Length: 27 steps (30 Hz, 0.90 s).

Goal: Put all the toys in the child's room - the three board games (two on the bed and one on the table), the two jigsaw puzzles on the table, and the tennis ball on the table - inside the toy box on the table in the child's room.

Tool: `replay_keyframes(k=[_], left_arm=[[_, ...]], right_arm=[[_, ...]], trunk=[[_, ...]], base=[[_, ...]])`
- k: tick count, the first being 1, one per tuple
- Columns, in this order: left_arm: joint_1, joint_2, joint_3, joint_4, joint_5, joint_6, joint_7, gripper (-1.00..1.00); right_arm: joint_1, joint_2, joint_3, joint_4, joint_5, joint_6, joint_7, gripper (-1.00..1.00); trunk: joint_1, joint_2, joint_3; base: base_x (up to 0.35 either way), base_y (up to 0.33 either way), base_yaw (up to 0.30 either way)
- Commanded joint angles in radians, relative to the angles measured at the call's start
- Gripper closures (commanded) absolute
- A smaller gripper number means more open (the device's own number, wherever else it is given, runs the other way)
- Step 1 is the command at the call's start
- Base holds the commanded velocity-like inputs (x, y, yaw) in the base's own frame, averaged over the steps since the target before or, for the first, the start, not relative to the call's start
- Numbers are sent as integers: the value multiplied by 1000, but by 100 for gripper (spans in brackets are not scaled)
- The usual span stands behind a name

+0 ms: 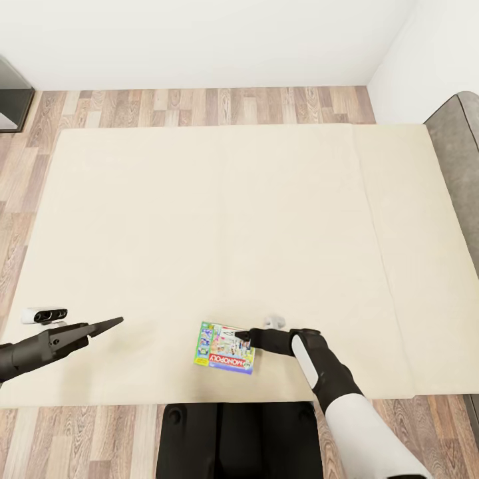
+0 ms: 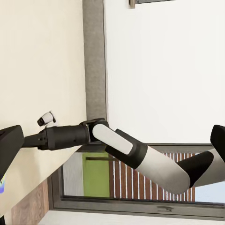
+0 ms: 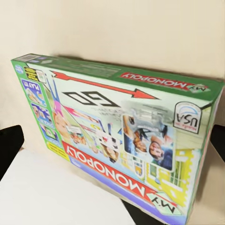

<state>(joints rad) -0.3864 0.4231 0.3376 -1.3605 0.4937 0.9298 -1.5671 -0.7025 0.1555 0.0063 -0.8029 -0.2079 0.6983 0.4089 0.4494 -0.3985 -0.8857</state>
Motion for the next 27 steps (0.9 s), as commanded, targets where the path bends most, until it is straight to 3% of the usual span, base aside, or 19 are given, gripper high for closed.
replay_keyframes(k=[1, 27], left_arm=[[0, 0, 0, 0, -1, 11, -4, -100], [0, 0, 0, 0, -1, 11, -4, -100]], right_arm=[[-1, 0, 0, -1, -4, 5, -1, -100], [-14, 7, 0, 30, -1, -66, -8, -100]], trunk=[[1, -2, -1], [1, -2, -1]], base=[[0, 0, 0], [0, 0, 0]])
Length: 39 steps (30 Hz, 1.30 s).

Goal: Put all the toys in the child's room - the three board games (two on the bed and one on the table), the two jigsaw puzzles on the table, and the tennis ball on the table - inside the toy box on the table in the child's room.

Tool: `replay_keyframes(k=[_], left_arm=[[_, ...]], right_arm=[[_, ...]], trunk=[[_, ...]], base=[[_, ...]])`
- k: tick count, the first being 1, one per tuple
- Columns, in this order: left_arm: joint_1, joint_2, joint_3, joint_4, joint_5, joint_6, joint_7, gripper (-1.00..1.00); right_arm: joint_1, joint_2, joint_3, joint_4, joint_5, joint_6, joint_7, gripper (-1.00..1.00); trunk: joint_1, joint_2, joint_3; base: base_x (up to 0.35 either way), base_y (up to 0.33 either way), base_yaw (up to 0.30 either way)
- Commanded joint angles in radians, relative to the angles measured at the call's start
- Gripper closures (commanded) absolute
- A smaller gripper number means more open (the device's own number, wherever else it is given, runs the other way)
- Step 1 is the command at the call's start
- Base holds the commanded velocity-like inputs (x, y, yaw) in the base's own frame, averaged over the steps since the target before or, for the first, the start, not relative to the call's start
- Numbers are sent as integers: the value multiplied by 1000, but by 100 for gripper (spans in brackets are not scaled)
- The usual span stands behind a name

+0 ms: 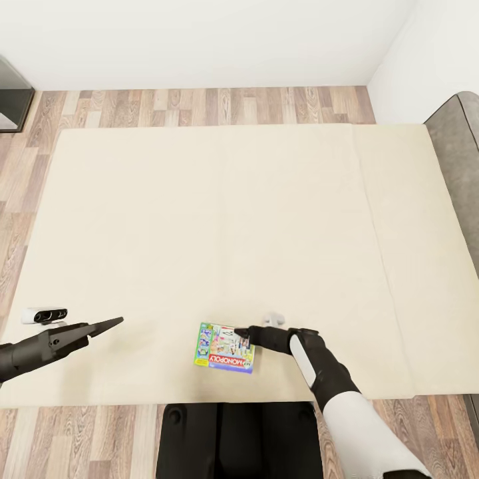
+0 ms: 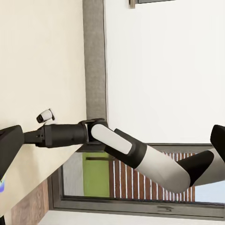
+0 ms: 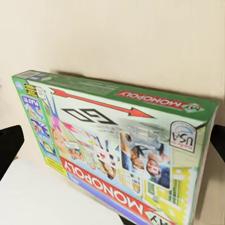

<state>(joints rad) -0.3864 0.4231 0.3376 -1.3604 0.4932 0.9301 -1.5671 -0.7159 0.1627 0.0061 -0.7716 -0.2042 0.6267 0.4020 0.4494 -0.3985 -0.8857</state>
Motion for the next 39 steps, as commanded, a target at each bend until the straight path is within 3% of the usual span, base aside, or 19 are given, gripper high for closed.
replay_keyframes(k=[1, 10, 20, 39], left_arm=[[0, 0, 0, 0, -1, 11, -4, -100], [0, 0, 0, 0, -1, 10, -4, -100], [0, 0, 0, 0, -1, 10, -4, -100], [0, 0, 0, 0, -1, 10, -4, -100]], right_arm=[[-3, 1, 0, -1, -5, 6, -3, -100], [-16, 12, 5, 0, -5, 7, -26, -100], [-20, 12, 39, 4, -6, 4, -28, -100], [-43, 12, 46, 20, -6, 7, -34, -100]], trunk=[[1, -2, -1], [1, -2, -1], [1, -2, -1], [1, -2, -1]], base=[[0, 0, 0], [0, 0, 0], [0, 0, 0], [0, 0, 0]])
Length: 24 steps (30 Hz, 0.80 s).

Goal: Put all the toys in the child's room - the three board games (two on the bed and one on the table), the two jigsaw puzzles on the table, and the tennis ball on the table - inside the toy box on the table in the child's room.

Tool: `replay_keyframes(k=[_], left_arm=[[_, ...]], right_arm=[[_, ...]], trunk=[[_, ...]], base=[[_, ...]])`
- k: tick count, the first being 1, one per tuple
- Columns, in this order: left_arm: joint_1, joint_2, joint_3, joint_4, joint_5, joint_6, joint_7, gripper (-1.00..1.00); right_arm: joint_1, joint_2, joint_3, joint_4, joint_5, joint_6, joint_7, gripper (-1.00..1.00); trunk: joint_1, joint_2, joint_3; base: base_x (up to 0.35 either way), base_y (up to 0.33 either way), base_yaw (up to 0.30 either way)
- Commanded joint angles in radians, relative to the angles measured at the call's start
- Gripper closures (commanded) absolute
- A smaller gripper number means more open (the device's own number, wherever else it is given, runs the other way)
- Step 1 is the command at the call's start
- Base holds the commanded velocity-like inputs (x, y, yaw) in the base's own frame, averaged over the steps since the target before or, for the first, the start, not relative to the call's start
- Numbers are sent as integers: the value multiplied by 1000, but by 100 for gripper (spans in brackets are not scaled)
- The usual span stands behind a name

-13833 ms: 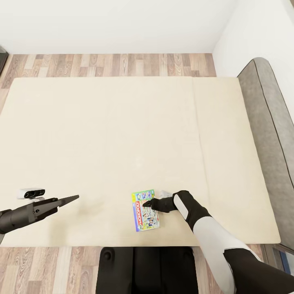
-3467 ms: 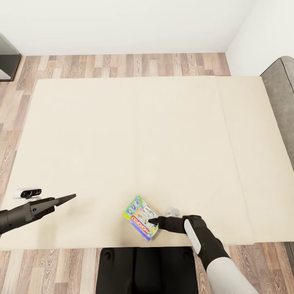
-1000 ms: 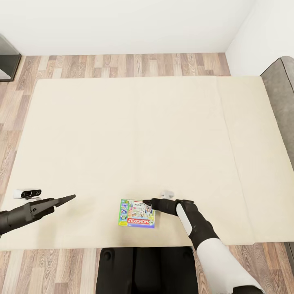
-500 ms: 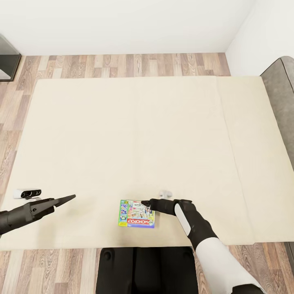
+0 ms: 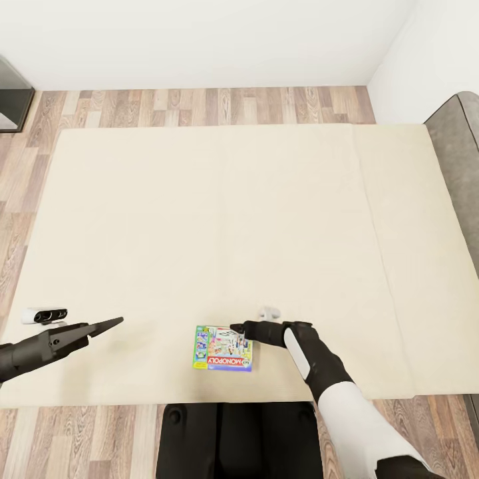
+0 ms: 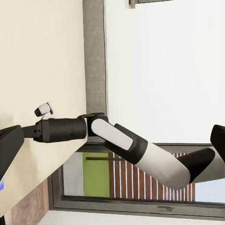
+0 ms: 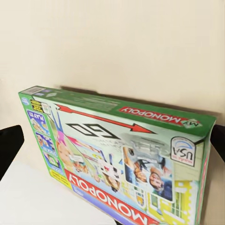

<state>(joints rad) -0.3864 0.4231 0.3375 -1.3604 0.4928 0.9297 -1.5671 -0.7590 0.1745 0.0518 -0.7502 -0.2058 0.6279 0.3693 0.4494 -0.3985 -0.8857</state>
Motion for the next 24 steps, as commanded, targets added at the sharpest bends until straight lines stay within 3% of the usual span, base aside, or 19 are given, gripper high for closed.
replay_keyframes(k=[1, 24], left_arm=[[0, 0, 0, 0, 0, 11, -4, -100], [0, 0, 0, 0, 0, 11, -4, -100]], right_arm=[[-1, 0, 0, 0, -5, 6, -1, -100], [1, 0, 5, 2, -3, 13, 0, -100]], trunk=[[1, -2, -1], [1, -2, -1]], base=[[0, 0, 0], [0, 0, 0]])
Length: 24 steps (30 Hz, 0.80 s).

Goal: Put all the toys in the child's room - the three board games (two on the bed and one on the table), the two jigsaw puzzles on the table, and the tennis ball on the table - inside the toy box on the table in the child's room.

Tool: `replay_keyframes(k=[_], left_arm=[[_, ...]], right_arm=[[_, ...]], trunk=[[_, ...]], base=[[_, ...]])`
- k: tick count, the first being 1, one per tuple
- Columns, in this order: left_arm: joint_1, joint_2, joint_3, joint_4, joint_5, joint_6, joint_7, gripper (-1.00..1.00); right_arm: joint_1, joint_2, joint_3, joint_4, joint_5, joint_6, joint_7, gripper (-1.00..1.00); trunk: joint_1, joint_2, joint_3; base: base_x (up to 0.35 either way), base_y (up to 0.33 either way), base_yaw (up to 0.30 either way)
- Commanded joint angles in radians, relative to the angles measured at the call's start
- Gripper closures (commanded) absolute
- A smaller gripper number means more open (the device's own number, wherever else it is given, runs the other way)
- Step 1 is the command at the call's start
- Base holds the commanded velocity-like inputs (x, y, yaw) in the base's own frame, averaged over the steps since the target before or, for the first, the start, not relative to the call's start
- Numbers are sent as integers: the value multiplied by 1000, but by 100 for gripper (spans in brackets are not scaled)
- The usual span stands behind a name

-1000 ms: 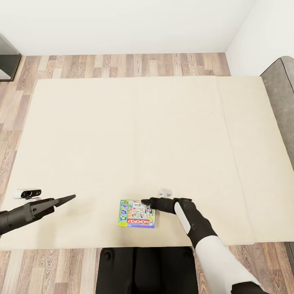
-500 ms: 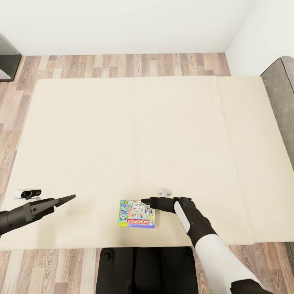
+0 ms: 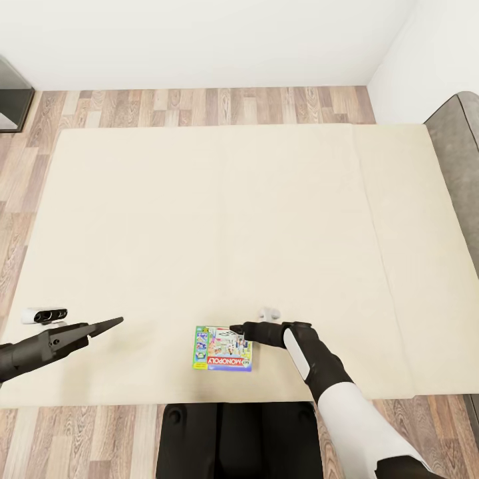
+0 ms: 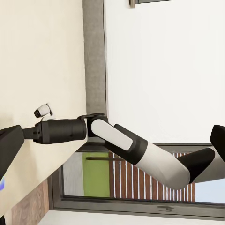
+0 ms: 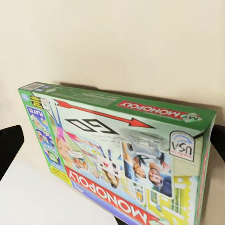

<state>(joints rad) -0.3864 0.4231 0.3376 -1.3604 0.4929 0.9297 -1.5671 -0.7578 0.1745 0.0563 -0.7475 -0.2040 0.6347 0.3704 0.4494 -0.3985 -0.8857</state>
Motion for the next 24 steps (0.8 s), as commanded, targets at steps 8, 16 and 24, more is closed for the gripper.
replay_keyframes(k=[8, 16, 24], left_arm=[[0, 1, 0, 0, 0, 11, -4, -100], [0, 3, 0, 0, 0, 11, -4, -100], [0, 11, -1, 0, 1, 11, -4, -100]], right_arm=[[4, 0, -1, 1, -6, 6, -3, -100], [8, 0, -1, 20, -6, 4, -8, -100], [9, 0, 0, 47, -6, -1, -28, -100]], trunk=[[1, -2, -1], [1, -2, -1], [1, -2, -1]], base=[[0, 0, 0], [0, 0, 0], [0, 0, 0]])
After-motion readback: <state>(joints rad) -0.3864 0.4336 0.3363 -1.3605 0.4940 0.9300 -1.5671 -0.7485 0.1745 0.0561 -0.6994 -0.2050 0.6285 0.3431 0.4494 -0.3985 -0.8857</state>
